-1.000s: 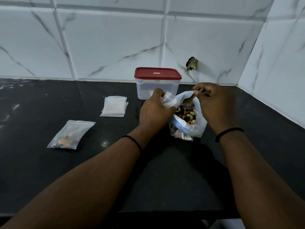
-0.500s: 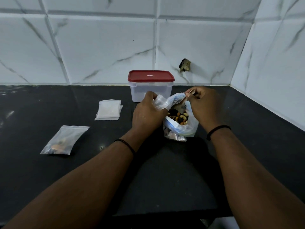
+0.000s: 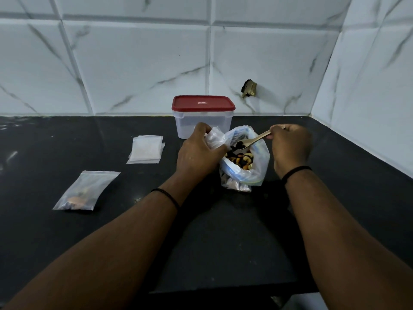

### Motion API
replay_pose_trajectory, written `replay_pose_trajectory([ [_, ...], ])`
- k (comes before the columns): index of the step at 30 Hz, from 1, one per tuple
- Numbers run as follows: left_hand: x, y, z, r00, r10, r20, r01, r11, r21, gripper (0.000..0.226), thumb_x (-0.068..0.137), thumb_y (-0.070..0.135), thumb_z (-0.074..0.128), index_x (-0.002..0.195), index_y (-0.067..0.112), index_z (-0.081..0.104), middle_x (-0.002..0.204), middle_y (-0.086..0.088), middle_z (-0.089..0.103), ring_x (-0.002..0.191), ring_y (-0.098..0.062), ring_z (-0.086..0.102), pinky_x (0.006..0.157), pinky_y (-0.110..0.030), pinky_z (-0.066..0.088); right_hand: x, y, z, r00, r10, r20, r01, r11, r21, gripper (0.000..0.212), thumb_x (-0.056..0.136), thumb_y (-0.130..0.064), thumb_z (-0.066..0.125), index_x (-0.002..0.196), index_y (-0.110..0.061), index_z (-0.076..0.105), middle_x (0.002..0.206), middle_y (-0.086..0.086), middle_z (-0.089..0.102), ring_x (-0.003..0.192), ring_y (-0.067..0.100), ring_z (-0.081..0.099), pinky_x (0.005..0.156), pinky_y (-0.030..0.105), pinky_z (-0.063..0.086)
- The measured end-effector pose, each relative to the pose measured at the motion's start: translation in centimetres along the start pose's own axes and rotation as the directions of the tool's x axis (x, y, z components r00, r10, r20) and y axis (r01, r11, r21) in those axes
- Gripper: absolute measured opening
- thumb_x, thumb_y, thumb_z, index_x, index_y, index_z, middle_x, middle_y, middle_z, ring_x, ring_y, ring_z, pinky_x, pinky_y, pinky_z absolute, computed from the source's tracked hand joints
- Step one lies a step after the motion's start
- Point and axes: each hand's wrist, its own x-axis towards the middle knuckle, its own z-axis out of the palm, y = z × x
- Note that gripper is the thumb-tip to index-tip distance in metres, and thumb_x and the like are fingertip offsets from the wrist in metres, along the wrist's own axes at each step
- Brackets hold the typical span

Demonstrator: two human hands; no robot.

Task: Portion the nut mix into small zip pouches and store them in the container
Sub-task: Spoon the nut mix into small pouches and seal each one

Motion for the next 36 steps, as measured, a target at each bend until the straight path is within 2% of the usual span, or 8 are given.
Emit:
replay_pose_trajectory([
  [3,0.0,-0.1,-0.2,1.0,0.013,0.008,-0.013,1.0,-0.013,0.045,0.082,0.049,0.073,0.11,0.03,0.043,0.088,0.016,0.053,0.08,0.0,0.056,0.067,-0.022,0.047,-0.4,-0.5,0.0,0.996,0.038,-0.076,-0.031,0.995,0.092,0.023,0.077,-0.023,0.06,0.054,-0.02,0.062,0.062,0.003,0.07,0.05,0.014,0.055,0.057,0.035,0.048],
  [6,0.3,-0.6,-0.2,1.0,0.026,-0.003,-0.026,0.999,-0.031,0.053,0.078,0.055,0.074,0.114,0.025,0.05,0.098,0.007,0.064,0.085,-0.008,0.063,0.073,-0.032,0.055,-0.7,-1.1,0.1,0.992,0.059,-0.113,-0.033,0.975,0.219,0.025,0.078,-0.019,0.062,0.053,-0.021,0.061,0.059,0.001,0.069,0.043,0.006,0.047,0.054,0.029,0.041],
  [12,0.4,-1.0,-0.1,0.999,0.03,0.02,-0.027,0.994,-0.107,0.051,0.073,0.048,0.082,0.11,0.025,0.055,0.098,0.007,0.069,0.086,-0.007,0.067,0.077,-0.037,0.059,-2.2,-2.8,0.4,0.999,0.02,-0.028,-0.007,0.912,0.41,0.02,0.082,-0.013,0.066,0.063,-0.019,0.065,0.068,0.005,0.067,0.057,0.012,0.052,0.055,0.024,0.042],
  [19,0.9,-1.1,0.0,1.0,-0.014,0.008,0.015,0.962,-0.272,0.045,0.075,0.036,0.084,0.109,0.021,0.059,0.098,0.006,0.071,0.087,-0.006,0.069,0.077,-0.03,0.058,-4.1,-3.5,0.8,0.97,-0.228,0.085,0.185,0.918,0.35,0.007,0.089,-0.011,0.067,0.086,-0.013,0.073,0.071,-0.007,0.067,0.066,0.004,0.06,0.063,0.02,0.052],
  [27,1.1,-1.7,0.1,0.996,-0.079,-0.037,0.057,0.914,-0.401,0.042,0.071,0.036,0.084,0.101,0.016,0.062,0.091,0.0,0.073,0.083,-0.017,0.07,0.077,-0.041,0.06,-4.8,-3.8,0.6,0.647,-0.668,0.367,0.562,0.743,0.363,0.015,0.094,-0.009,0.066,0.103,-0.02,0.072,0.101,-0.003,0.075,0.099,0.013,0.071,0.09,0.032,0.056],
  [29,1.1,-1.8,0.1,0.996,-0.085,-0.034,0.064,0.915,-0.398,0.042,0.071,0.036,0.085,0.101,0.017,0.062,0.092,0.0,0.073,0.085,-0.018,0.071,0.081,-0.046,0.06,-4.9,-3.8,0.5,0.668,-0.665,0.334,0.552,0.744,0.377,0.014,0.094,-0.008,0.065,0.103,-0.016,0.072,0.1,-0.002,0.074,0.097,0.011,0.071,0.088,0.029,0.056],
  [32,1.1,-1.8,0.0,0.997,-0.08,-0.008,0.072,0.931,-0.357,0.044,0.073,0.035,0.085,0.106,0.019,0.061,0.098,0.002,0.072,0.091,-0.015,0.07,0.085,-0.047,0.059,-4.3,-3.8,0.1,0.821,-0.546,0.168,0.459,0.806,0.374,0.009,0.095,-0.01,0.064,0.1,-0.014,0.071,0.093,-0.003,0.073,0.08,0.003,0.067,0.075,0.021,0.053],
  [36,1.0,-1.3,-0.1,0.997,-0.078,0.024,0.082,0.967,-0.243,0.048,0.076,0.038,0.083,0.112,0.021,0.057,0.102,0.006,0.068,0.092,-0.01,0.066,0.083,-0.036,0.057,-1.8,-2.5,-0.2,0.955,-0.287,-0.079,0.297,0.924,0.239,0.009,0.091,-0.022,0.065,0.083,-0.025,0.068,0.075,-0.01,0.066,0.066,0.007,0.059,0.068,0.034,0.054],
])
